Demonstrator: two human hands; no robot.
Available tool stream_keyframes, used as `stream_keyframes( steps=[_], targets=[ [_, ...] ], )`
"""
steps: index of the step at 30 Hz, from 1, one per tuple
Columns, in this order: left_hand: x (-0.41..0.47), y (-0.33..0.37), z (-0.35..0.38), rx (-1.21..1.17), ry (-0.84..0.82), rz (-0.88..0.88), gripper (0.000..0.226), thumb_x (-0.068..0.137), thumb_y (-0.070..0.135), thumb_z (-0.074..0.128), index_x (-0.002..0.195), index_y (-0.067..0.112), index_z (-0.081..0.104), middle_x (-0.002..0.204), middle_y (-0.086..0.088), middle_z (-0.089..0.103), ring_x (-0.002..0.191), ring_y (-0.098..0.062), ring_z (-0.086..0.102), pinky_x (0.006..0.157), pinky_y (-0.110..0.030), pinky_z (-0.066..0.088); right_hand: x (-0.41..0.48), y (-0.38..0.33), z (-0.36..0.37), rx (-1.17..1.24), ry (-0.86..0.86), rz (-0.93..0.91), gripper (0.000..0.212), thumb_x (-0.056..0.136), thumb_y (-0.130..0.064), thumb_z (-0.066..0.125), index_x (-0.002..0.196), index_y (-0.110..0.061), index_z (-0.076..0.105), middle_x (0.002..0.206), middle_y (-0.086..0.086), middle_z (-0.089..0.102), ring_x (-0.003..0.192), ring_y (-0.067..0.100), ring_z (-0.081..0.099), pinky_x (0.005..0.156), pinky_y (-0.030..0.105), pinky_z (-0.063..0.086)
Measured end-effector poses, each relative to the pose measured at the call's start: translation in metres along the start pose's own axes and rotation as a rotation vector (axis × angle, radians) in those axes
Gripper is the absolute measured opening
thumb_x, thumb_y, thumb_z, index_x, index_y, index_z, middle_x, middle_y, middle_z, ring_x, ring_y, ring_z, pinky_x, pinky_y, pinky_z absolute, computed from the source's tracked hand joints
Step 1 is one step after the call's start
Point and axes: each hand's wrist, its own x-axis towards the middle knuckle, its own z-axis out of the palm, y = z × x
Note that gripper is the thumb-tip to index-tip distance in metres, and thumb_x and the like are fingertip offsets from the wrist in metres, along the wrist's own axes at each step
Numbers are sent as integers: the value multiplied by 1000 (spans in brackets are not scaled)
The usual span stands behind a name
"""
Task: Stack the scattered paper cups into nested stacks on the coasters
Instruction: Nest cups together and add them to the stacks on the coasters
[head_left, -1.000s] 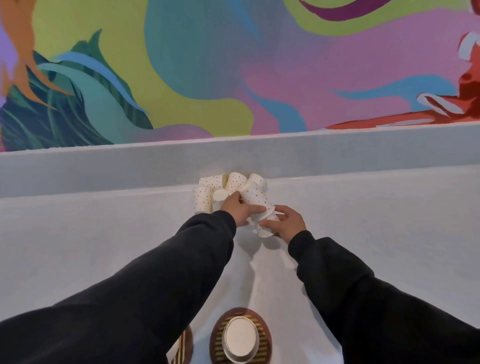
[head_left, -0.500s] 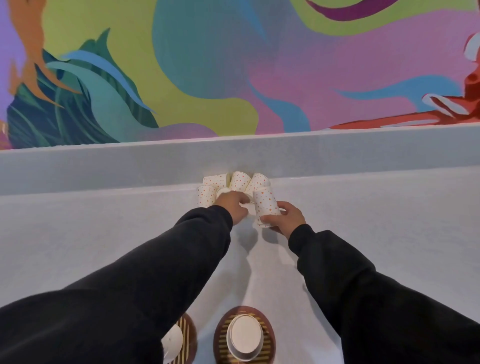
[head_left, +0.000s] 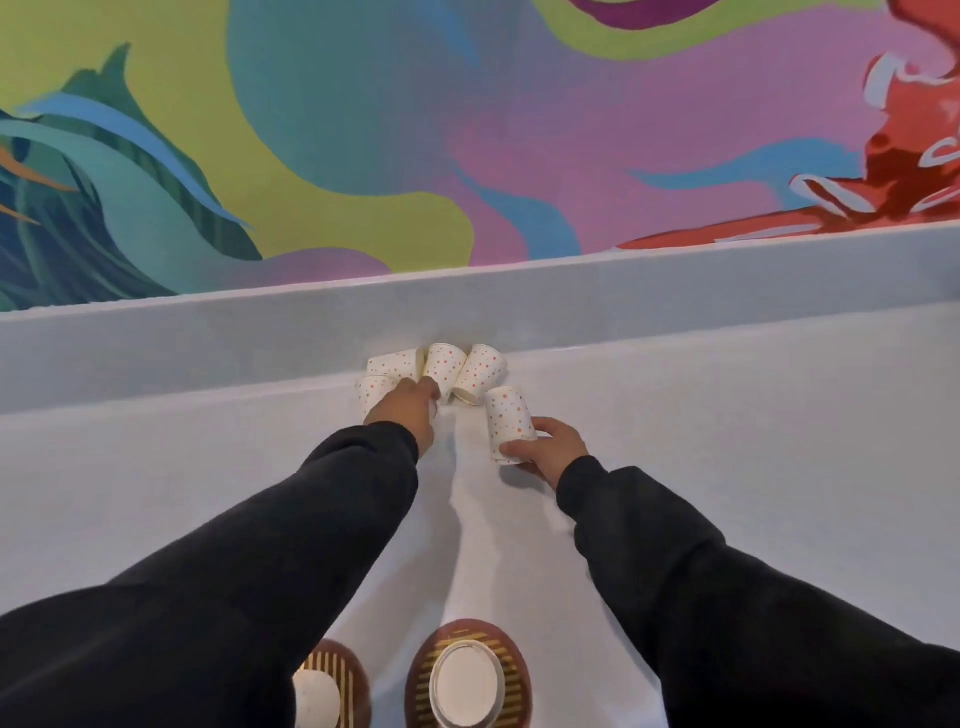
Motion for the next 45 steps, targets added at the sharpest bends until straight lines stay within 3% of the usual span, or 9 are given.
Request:
stream_keyframes(
  steps=[3, 6, 10, 20, 26, 32, 36, 40, 45],
  targets=[
    [1, 3, -12, -94, 96, -40, 42, 93, 22, 66, 132, 28, 55, 128, -4, 62, 108, -28, 61, 90, -35, 50, 1, -1, 2, -103, 11, -30, 72, 60, -19, 93, 124, -16, 62, 122, 11, 67, 108, 30, 67, 95, 47, 59],
    [1, 6, -35, -450, 322, -120, 39, 91, 42, 71, 127, 27, 63, 122, -2, 66, 107, -27, 64, 92, -35, 51, -1, -6, 2, -221, 9, -75, 62, 69, -14, 90, 123, -19, 60, 123, 8, 65, 111, 27, 63, 101, 44, 55],
    [4, 6, -51, -860, 331, -116, 32, 84, 51, 74, 109, 32, 71, 105, 1, 72, 94, -18, 69, 90, -39, 59, -4, -16, 7, -298, -7, -119, 67, 72, -15, 89, 133, -17, 59, 122, 4, 62, 113, 25, 60, 94, 36, 51],
    [-10, 14, -33, -856, 163, -85, 35, 80, 52, 79, 107, 30, 71, 105, 3, 73, 94, -17, 70, 77, -42, 64, -5, -23, 25, -307, -41, -187, 67, 69, -24, 93, 128, -15, 63, 118, 5, 68, 110, 25, 64, 99, 44, 55],
    [-15, 18, -26, -821, 91, -113, 29, 86, 45, 78, 101, 21, 69, 102, 6, 72, 94, -16, 69, 69, -33, 63, -7, -22, 29, -316, -31, -206, 75, 71, -28, 93, 134, -16, 55, 119, 4, 63, 110, 24, 62, 90, 33, 51],
    [-17, 9, -23, -798, 103, -105, 38, 91, 55, 68, 107, 21, 71, 106, 5, 73, 95, -18, 69, 79, -39, 61, -2, -16, 25, -296, -84, -103, 63, 71, -23, 92, 127, -12, 64, 120, 7, 68, 110, 26, 65, 100, 44, 56],
    [-2, -27, -22, -656, 371, -367, 46, 90, 39, 75, 128, 17, 59, 130, -5, 60, 113, -28, 61, 94, -34, 47, -3, -7, 10, -150, -73, 0, 59, 75, -25, 90, 126, -15, 62, 121, 5, 68, 111, 26, 64, 99, 46, 56],
    [14, -56, -3, -564, 206, -627, 80, 80, 48, 82, 143, 17, 42, 140, -15, 50, 120, -38, 57, 105, -49, 48, -4, 8, -3, -58, -61, 48, 63, 76, -21, 89, 131, -13, 60, 124, 5, 67, 115, 27, 63, 99, 47, 56],
    [32, -68, 17, -617, 27, -717, 101, 78, 59, 78, 150, 10, 28, 145, -18, 48, 129, -39, 51, 110, -50, 42, -6, 24, -11, 66, -56, 110, 65, 72, -19, 92, 130, -10, 62, 124, 8, 70, 113, 30, 66, 97, 49, 57]
  ],
)
